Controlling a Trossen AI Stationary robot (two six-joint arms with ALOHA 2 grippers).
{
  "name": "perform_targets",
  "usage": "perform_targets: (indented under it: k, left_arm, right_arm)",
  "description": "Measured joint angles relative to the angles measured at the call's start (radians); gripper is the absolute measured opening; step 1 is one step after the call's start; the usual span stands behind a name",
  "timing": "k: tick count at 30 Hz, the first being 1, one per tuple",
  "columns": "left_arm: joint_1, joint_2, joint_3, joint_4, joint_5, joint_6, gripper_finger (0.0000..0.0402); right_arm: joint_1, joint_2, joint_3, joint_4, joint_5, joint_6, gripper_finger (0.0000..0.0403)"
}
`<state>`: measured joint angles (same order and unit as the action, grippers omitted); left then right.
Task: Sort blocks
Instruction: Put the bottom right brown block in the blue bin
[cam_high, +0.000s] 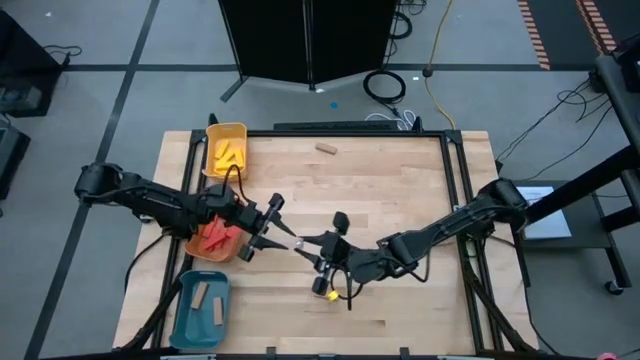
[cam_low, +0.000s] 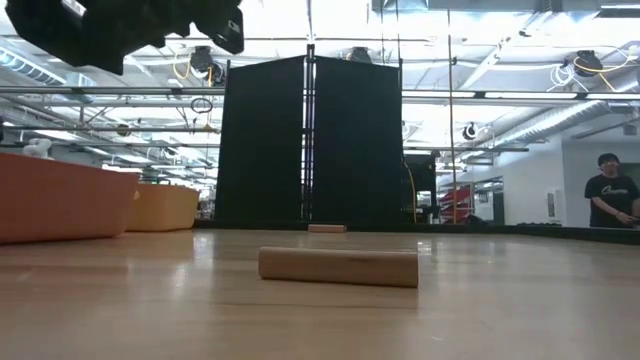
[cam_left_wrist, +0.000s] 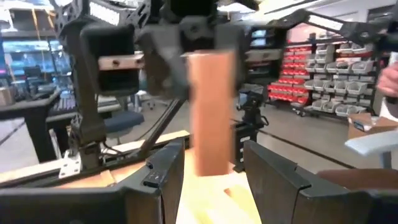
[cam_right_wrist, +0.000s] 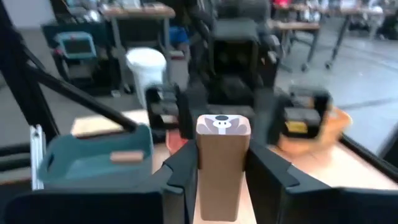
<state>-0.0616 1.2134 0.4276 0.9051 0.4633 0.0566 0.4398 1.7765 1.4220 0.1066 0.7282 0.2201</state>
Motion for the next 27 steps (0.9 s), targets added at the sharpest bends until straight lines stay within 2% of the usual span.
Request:
perform_targets:
  k: [3, 7, 21, 27]
  left_arm:
    - [0.0, 0.023, 0.009, 0.002, -0.002, -0.055, 0.0161]
    - [0.0, 0.027, 0.01, 0.001, -0.001, -0.069, 0.0161]
    - [0.005, 0.027, 0.01, 0.003, -0.02, 0.009, 0.0161]
    - [0.005, 0.027, 0.01, 0.003, -0.019, 0.01, 0.0161]
  right_arm:
    - [-0.018, 0.019, 0.0, 0.078, -0.023, -0.058, 0.0091]
    - [-0.034, 0.022, 0.0, 0.077, -0.027, -0.076, 0.0091]
    - [-0.08, 0.021, 0.0, 0.078, -0.04, -0.057, 0.0091]
    - [-0.104, 0.021, 0.0, 0.077, -0.101, -0.045, 0.0091]
